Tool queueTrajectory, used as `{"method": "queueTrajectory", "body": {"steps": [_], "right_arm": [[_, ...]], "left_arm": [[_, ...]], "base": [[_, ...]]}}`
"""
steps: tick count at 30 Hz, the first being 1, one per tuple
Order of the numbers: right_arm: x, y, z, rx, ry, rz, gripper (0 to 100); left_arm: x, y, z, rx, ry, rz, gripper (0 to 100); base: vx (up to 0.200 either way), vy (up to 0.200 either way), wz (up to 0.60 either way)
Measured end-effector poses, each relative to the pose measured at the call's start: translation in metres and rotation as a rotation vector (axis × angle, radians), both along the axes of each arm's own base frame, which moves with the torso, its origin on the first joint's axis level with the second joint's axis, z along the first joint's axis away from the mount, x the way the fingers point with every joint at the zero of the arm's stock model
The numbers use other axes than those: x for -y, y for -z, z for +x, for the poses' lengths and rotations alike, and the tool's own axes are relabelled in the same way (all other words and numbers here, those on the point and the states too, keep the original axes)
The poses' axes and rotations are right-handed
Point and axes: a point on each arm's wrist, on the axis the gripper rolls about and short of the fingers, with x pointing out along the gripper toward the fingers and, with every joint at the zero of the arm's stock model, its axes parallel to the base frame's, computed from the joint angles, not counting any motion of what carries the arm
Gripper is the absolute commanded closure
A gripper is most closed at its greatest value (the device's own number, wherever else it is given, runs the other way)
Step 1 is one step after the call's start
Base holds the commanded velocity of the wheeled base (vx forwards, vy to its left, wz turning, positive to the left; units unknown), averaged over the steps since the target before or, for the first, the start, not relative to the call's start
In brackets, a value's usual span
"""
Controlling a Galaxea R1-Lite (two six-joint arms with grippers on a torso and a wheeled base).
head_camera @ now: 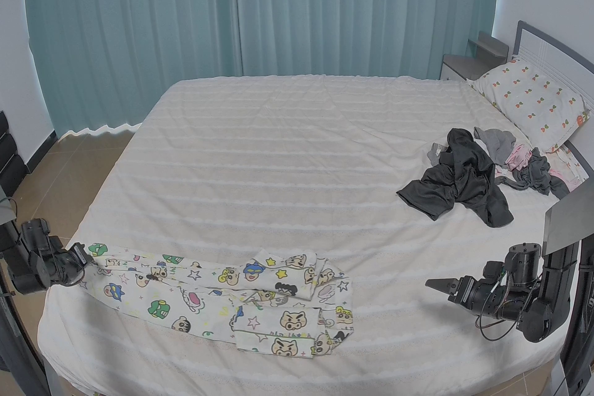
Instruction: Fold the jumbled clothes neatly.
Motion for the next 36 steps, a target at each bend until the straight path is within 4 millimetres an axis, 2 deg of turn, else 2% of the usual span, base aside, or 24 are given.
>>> {"method": "queueTrajectory", "body": {"steps": [3,6,9,12,19,27,33,36], "right_arm": [[0.0,0.001,0.0,-0.002,0.0,0.0,0],[0.0,0.001,0.0,-0.002,0.0,-0.001,0],[0.0,0.001,0.0,-0.003,0.001,-0.001,0],[0.0,0.002,0.0,-0.004,0.0,-0.001,0],[0.0,0.002,0.0,-0.004,0.001,-0.001,0],[0.0,0.002,0.0,-0.003,-0.001,-0.003,0],[0.0,0.002,0.0,-0.003,-0.003,-0.006,0],[0.0,0.002,0.0,-0.004,-0.004,-0.007,0]], "left_arm": [[-0.019,-0.015,0.0,0.021,-0.027,0.017,100],[-0.029,-0.031,0.0,0.054,-0.043,0.048,100],[-0.024,-0.043,-0.001,0.068,-0.031,0.061,100],[-0.003,-0.053,0.0,0.072,0.012,0.069,100],[0.067,-0.065,0.007,0.042,0.128,0.119,100],[0.171,-0.071,0.006,0.015,0.316,0.179,100],[0.253,-0.071,-0.004,0.02,0.432,0.232,100],[0.287,-0.067,-0.009,0.024,0.476,0.256,100]], "base": [[0.0,0.0,0.0],[0.0,0.0,0.0],[0.0,0.0,0.0],[0.0,0.0,0.0],[0.0,0.0,0.0],[0.0,0.0,0.0],[0.0,0.0,0.0],[0.0,0.0,0.0]]}}
